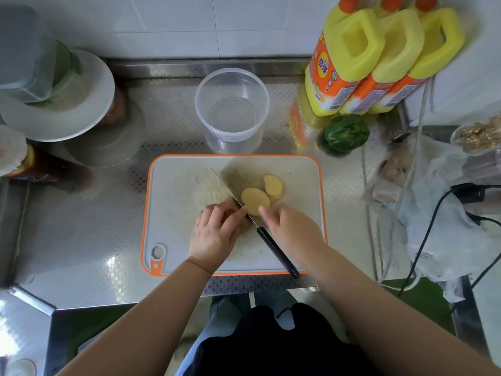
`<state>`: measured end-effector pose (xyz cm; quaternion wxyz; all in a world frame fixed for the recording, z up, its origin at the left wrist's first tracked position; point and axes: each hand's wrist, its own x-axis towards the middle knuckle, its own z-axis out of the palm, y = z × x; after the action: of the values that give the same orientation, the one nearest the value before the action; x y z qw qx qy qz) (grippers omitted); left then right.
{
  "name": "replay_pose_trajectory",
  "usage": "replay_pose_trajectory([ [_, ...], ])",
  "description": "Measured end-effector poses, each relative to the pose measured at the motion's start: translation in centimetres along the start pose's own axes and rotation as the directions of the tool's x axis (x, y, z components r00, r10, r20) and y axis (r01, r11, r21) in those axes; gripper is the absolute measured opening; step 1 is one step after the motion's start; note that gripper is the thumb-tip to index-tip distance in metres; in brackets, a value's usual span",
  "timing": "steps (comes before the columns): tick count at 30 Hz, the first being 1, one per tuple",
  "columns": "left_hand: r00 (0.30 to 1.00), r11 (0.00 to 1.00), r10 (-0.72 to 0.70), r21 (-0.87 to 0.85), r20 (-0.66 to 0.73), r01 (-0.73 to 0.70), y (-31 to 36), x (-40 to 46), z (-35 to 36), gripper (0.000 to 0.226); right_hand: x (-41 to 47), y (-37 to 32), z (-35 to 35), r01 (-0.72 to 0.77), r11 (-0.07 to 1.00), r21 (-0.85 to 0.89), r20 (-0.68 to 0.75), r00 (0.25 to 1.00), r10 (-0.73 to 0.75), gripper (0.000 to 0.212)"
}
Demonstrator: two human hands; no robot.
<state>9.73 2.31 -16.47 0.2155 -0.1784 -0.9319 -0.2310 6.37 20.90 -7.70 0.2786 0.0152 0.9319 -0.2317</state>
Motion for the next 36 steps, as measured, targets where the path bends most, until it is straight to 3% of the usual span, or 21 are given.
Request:
replay_pose_trajectory([
  [3,1.000,1.000,-0.004,-0.008,-0.009,0.003,0.0,0.0,0.1,0.026,-2.1,0.1,1.7,0.054,0.997,-0.059,0.142,0.989,-0.045,0.053],
  [5,1.000,1.000,-0.023,-0.008,-0.017,0.023,0.2,0.0,0.1,0.023,-1.9,0.2,2.9,0.094,0.987,-0.134,0.103,0.991,-0.080,0.037],
  [8,0.995,0.996,-0.078,-0.039,-0.056,0.076,0.6,0.0,0.0,0.016,-1.5,-0.4,3.7,0.063,0.991,-0.115,-0.006,0.998,-0.064,0.021],
  [13,0.994,0.992,-0.084,-0.098,-0.069,0.077,0.7,0.0,-0.1,0.011,-0.7,-0.8,4.3,0.072,0.990,-0.120,-0.091,0.992,-0.083,0.029],
  [19,0.992,0.989,-0.087,-0.129,-0.087,0.075,0.1,0.2,0.1,0.007,-3.9,-1.8,3.3,0.165,0.962,-0.218,-0.209,0.955,-0.211,0.022],
  [21,0.992,0.990,-0.083,-0.124,-0.097,0.071,0.1,0.1,0.2,0.011,-5.3,-2.4,3.2,0.162,0.953,-0.255,-0.202,0.955,-0.216,0.012],
  [24,0.993,0.990,-0.075,-0.128,-0.093,0.063,0.1,-0.1,0.2,0.013,-6.2,-3.1,2.9,0.147,0.954,-0.262,-0.243,0.946,-0.213,0.017],
  [26,0.993,0.988,-0.080,-0.138,-0.091,0.067,0.0,-0.1,0.2,0.015,-6.2,-3.3,2.5,0.151,0.954,-0.260,-0.197,0.959,-0.206,0.012],
  [30,0.992,0.987,-0.082,-0.146,-0.100,0.067,0.0,-0.1,0.1,0.015,-6.1,-3.1,2.3,0.194,0.955,-0.224,-0.191,0.952,-0.238,0.024],
  [35,0.992,0.988,-0.085,-0.137,-0.090,0.072,0.3,-0.1,0.2,0.017,-5.7,-3.2,2.7,0.137,0.958,-0.253,-0.217,0.957,-0.195,0.009],
  [36,0.992,0.988,-0.084,-0.134,-0.092,0.071,0.3,0.0,0.2,0.017,-5.6,-3.3,2.9,0.131,0.956,-0.263,-0.246,0.949,-0.197,0.019],
])
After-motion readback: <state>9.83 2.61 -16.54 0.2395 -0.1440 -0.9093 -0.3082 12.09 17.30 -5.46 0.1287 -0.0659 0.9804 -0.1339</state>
